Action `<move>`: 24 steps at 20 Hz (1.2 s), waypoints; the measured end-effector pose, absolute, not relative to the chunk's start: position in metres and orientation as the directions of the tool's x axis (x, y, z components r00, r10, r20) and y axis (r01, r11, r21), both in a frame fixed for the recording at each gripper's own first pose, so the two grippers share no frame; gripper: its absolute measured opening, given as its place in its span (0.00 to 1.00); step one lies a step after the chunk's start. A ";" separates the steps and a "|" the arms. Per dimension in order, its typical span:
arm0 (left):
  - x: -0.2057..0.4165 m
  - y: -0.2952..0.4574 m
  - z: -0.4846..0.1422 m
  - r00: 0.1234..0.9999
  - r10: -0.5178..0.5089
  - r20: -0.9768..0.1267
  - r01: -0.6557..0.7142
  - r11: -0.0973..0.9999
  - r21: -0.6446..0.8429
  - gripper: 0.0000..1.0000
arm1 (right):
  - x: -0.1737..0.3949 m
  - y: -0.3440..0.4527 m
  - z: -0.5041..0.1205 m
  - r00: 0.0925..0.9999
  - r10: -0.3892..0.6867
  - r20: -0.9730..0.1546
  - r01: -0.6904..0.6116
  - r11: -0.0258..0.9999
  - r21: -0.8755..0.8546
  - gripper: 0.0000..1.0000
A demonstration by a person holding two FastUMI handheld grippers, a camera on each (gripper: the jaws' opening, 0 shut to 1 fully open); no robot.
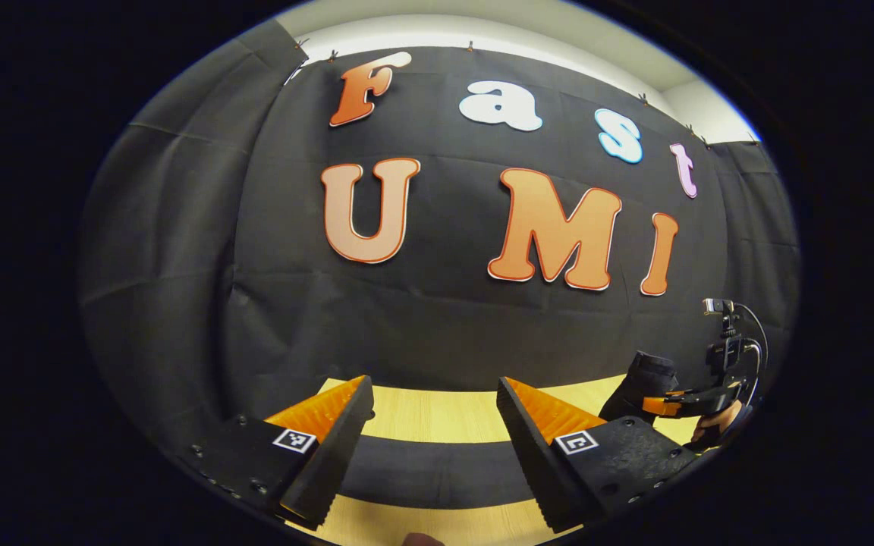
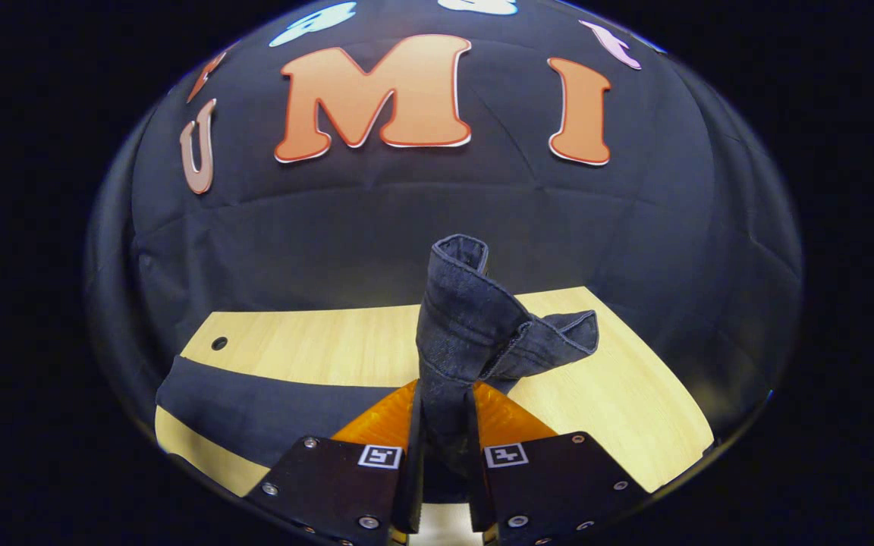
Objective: Grasp the waist and the cuffs of the jeans and fold them to make the two legs overlap; first hold the waist and fold one-third of the jeans toward the cuffs, then hold the cuffs and fold the remaining one-third in the same direction to finish folding.
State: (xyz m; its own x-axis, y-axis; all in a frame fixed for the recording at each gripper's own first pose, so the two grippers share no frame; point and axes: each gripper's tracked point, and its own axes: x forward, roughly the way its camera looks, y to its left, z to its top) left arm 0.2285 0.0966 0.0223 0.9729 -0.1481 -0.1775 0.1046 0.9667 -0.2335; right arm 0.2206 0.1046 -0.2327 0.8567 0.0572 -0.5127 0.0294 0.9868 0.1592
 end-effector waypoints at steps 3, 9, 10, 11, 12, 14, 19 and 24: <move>0.228 0.106 0.021 0.974 -0.134 -0.185 0.089 0.969 -0.231 0.98 | 0.224 0.129 -0.232 0.855 0.091 -0.510 -0.018 0.989 0.147 0.25; 0.222 0.132 0.013 0.975 -0.085 -0.207 0.038 0.974 -0.223 0.98 | 0.218 0.185 -0.258 0.823 0.144 -0.549 -0.125 0.989 0.072 0.25; 0.221 0.135 0.008 0.972 -0.082 -0.220 0.031 0.974 -0.225 0.98 | 0.216 0.192 -0.269 0.813 0.152 -0.562 -0.146 0.988 0.057 0.25; 0.220 0.140 0.003 0.970 -0.072 -0.233 0.018 0.974 -0.225 0.98 | 0.213 0.197 -0.279 0.800 0.159 -0.579 -0.163 0.986 0.045 0.25; 0.220 0.142 0.000 0.968 -0.069 -0.243 0.013 0.974 -0.227 0.98 | 0.211 0.205 -0.289 0.786 0.167 -0.595 -0.181 0.983 0.037 0.25; 0.218 0.146 -0.005 0.964 -0.061 -0.258 0.001 0.974 -0.226 0.98 | 0.205 0.218 -0.306 0.761 0.179 -0.624 -0.207 0.978 0.028 0.25; 0.215 0.158 -0.017 0.956 -0.047 -0.289 -0.020 0.974 -0.224 0.98 | 0.204 0.251 -0.327 0.740 0.183 -0.647 -0.266 0.963 -0.033 0.25; 0.209 0.173 -0.041 0.937 -0.039 -0.348 -0.048 0.970 -0.238 0.98 | 0.167 0.294 -0.363 0.620 0.260 -0.740 -0.405 0.914 -0.019 0.49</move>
